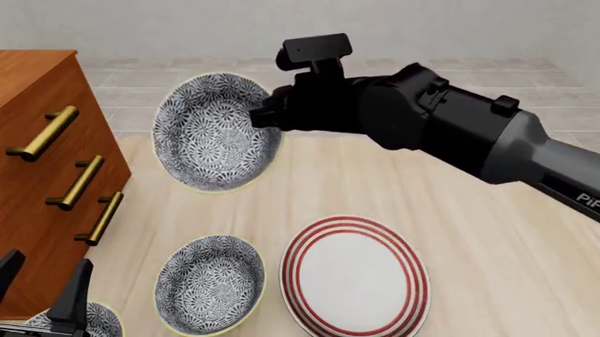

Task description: Pick up the bowl and put it in the front on the plate.

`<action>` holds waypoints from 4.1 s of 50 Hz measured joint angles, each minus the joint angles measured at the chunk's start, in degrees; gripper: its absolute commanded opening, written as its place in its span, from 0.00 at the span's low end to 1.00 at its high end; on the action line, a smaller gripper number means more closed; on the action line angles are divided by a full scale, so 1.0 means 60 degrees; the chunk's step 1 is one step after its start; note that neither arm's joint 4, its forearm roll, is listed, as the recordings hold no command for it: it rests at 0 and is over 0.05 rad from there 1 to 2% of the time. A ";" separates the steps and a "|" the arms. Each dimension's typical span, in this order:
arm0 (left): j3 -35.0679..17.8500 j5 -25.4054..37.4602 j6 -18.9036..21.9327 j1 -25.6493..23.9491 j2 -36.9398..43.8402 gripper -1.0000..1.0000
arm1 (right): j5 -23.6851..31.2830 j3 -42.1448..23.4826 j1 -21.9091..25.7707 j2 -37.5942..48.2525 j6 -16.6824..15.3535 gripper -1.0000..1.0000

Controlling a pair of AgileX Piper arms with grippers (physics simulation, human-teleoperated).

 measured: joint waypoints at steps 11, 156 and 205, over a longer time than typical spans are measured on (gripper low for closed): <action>0.0001 0.0049 -0.0166 0.0040 0.0000 1.00 | -0.0129 0.0674 -0.0114 -0.0495 0.0004 0.00; -0.0002 0.0251 -0.0374 0.0227 0.0006 1.00 | -0.0805 0.8718 -0.1241 -0.7895 0.3710 0.00; 0.0001 0.0306 -0.0684 0.0225 0.0002 1.00 | -0.0543 1.0204 -0.2103 -0.9030 0.3709 0.00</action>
